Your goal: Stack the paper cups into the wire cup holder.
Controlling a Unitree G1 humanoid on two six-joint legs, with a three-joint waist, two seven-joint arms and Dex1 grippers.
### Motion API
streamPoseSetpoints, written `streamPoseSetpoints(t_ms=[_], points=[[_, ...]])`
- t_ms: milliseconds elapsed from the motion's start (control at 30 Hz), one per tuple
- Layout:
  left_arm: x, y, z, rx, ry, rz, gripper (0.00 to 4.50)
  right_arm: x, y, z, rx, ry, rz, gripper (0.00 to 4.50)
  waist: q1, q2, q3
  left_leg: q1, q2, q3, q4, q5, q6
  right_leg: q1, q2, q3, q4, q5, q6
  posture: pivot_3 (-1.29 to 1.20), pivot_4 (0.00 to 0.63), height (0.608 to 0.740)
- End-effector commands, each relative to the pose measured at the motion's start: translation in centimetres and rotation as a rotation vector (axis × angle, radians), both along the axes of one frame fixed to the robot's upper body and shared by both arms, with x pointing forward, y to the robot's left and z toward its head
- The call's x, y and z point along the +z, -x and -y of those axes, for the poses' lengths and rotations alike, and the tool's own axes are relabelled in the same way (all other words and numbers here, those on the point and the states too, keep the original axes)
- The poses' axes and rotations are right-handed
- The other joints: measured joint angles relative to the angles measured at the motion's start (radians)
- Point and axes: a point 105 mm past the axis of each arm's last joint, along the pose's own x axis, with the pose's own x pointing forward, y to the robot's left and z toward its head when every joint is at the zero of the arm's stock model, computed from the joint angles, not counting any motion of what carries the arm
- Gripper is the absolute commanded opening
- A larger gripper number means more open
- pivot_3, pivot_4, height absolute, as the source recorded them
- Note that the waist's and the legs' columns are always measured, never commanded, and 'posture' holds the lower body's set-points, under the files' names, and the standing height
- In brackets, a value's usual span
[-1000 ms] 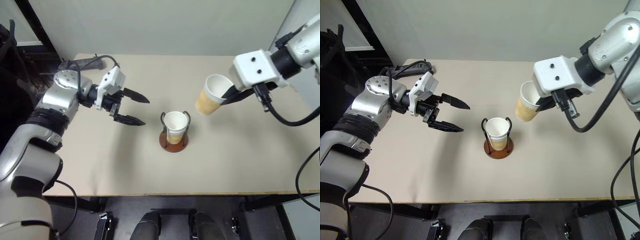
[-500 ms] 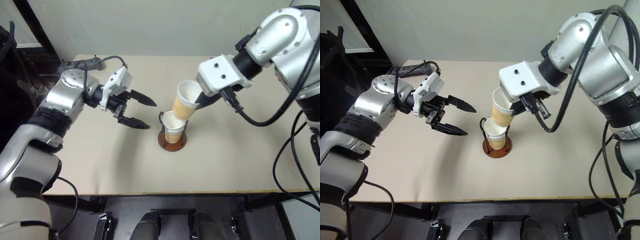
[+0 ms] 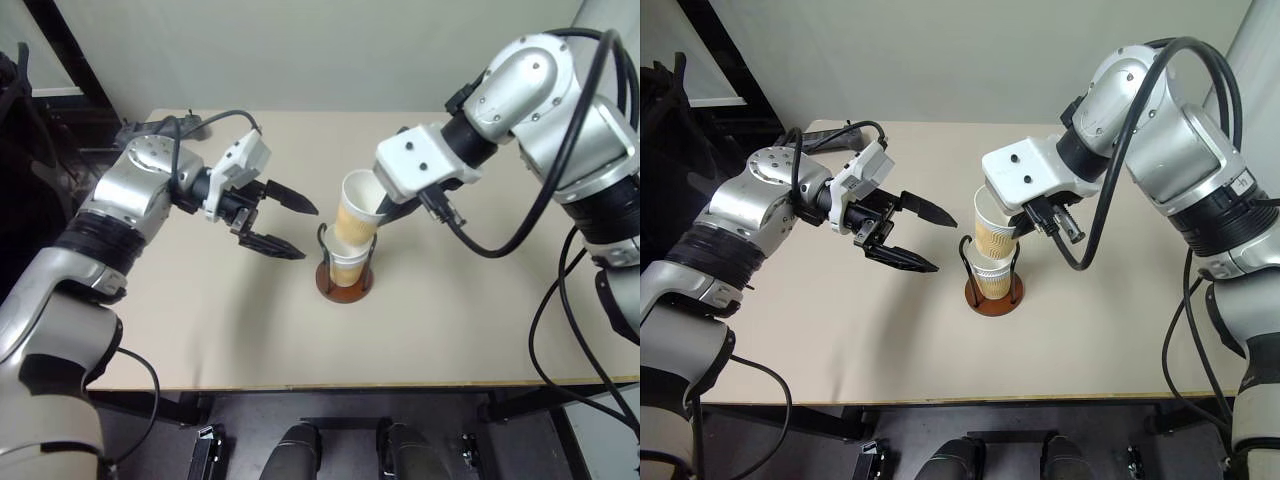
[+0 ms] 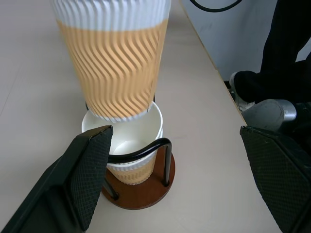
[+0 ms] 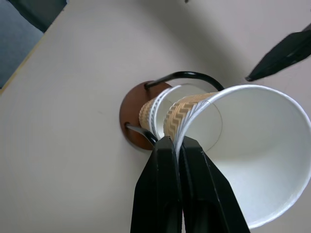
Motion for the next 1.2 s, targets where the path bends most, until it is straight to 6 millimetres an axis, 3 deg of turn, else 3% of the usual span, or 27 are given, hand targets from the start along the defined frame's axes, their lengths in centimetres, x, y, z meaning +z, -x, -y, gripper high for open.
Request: streamPoseSetpoints(t_ms=[33,467,1200], points=[[0.4,0.2,-0.9,-0.012,-0.035,0.052,4.50,0.7,0.6,-0.4,0.027,-0.006,0.030,0.01,0.000,0.000,0.000,0.000,0.000,0.000,0.000,0.000,0.000,0.000,0.000,0.000,0.000,0.000,0.000,0.00,0.150,0.740],[-1.5,0.4,-1.6,-0.039,-0.119,0.100,4.50,0.2,0.6,-1.0,0.045,-0.016,0.025,0.01,-0.001,0.000,0.000,0.000,0.000,0.000,0.000,0.000,0.000,0.000,0.000,0.000,0.001,0.000,-0.001,0.00,0.150,0.740],[-2.8,-0.4,-3.3,0.017,-0.132,0.102,4.50,0.5,0.6,-1.9,0.065,-0.038,0.038,0.01,-0.002,0.000,0.000,0.001,0.000,-0.001,0.000,0.002,-0.003,-0.002,0.000,0.000,0.005,0.000,-0.004,0.00,0.150,0.740]])
